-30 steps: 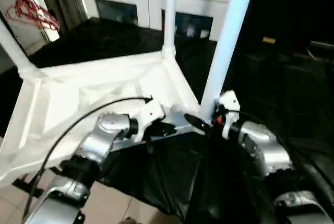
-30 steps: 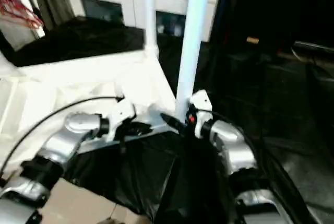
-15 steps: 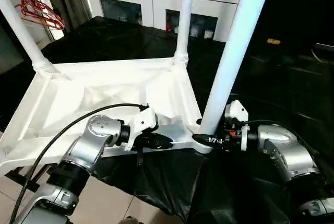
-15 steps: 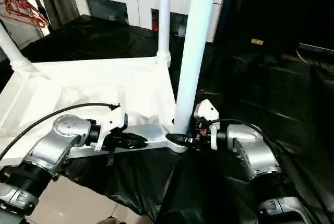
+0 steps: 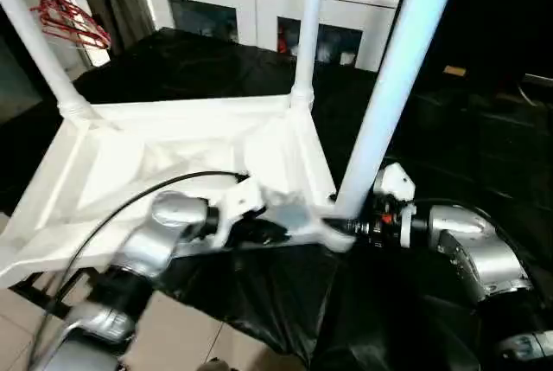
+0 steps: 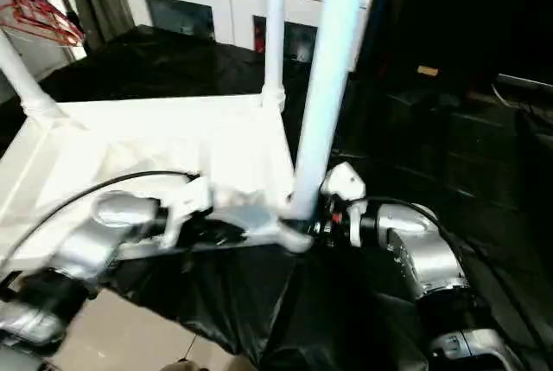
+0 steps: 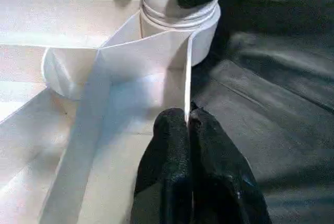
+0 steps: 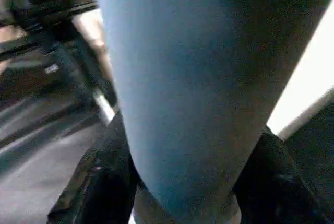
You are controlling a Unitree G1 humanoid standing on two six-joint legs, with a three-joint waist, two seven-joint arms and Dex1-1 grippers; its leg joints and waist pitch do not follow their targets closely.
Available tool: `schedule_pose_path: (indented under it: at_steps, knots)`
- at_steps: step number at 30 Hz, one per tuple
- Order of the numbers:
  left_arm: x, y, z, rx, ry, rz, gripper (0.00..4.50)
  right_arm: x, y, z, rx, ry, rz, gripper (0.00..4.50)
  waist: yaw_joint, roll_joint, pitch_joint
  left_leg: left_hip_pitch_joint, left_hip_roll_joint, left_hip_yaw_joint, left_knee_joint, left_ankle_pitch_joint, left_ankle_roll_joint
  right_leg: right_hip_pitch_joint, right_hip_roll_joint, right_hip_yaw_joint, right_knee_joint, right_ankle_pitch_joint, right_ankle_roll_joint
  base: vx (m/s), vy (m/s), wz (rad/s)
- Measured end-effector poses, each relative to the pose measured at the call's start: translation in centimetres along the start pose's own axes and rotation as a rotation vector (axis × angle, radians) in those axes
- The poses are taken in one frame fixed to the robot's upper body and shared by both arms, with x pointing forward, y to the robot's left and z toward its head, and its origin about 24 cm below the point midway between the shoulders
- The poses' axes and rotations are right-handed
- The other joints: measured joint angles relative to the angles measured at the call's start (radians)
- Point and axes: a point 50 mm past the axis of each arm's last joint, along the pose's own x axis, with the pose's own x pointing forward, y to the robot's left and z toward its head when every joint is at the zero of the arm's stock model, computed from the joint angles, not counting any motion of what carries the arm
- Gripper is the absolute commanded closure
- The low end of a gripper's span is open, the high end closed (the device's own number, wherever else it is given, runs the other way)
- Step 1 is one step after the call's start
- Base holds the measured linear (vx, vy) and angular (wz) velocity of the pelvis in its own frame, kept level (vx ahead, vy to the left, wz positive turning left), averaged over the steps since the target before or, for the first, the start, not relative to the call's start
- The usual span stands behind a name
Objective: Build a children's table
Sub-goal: Rotate leg to tighten
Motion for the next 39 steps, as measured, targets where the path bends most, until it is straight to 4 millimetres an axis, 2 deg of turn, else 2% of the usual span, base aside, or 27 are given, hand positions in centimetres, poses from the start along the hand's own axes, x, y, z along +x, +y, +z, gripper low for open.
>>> schedule_pose_path:
  at_steps: [7, 14, 16, 22, 30, 39]
  knots:
    - [2.4, 1.4, 1.0, -0.063, 0.011, 0.192, 4.50, 3.4, -1.6, 0.4, 0.108, -0.048, -0.406, 2.54, -0.024, -0.004, -0.001, 0.001, -0.001, 0.000, 0.000, 0.000, 0.000, 0.001, -0.002, 0.000, 0.000, 0.000, 0.000, 0.000, 0.000, 0.00]
    - [3.4, 1.8, 1.5, -0.085, 0.008, 0.269, 4.50, 5.3, -2.0, 1.0, 0.145, -0.054, -0.571, 2.54, -0.024, -0.005, -0.002, 0.001, -0.002, 0.000, 0.000, 0.000, 0.000, 0.001, -0.002, 0.000, 0.000, 0.001, 0.000, 0.000, 0.000, 0.00]
    - [3.4, 1.8, 1.5, -0.083, 0.007, 0.273, 4.50, 5.4, -2.0, 1.0, 0.160, -0.063, -0.577, 1.99, -0.024, -0.005, -0.002, 0.001, -0.002, 0.000, 0.000, 0.000, 0.000, 0.001, -0.002, 0.000, 0.000, 0.001, -0.001, 0.000, 0.000, 0.00]
    - [3.1, 2.0, 1.4, -0.069, 0.006, 0.281, 4.50, 5.7, -1.9, 1.0, 0.184, -0.083, -0.546, 1.37, -0.032, -0.005, -0.002, 0.001, -0.002, 0.000, -0.001, 0.000, 0.000, 0.000, -0.002, 0.000, 0.000, 0.002, -0.002, 0.000, 0.000, 0.00]
    - [1.6, 1.6, 0.9, -0.040, -0.006, 0.182, 4.50, 3.9, -1.8, 0.3, 0.076, -0.033, -0.335, 1.37, -0.030, -0.005, -0.001, 0.000, -0.001, 0.000, -0.004, 0.000, 0.000, -0.002, -0.002, -0.002, 0.000, 0.002, -0.003, 0.000, 0.000, 0.00]
    - [0.0, 0.6, 0.3, -0.007, -0.013, 0.033, 4.50, 0.4, -1.2, -0.1, 0.002, 0.009, -0.029, 1.37, -0.017, -0.005, -0.001, -0.002, -0.001, 0.002, -0.004, 0.000, 0.001, -0.002, -0.003, -0.001, -0.002, 0.002, -0.003, 0.000, 0.000, 0.00]
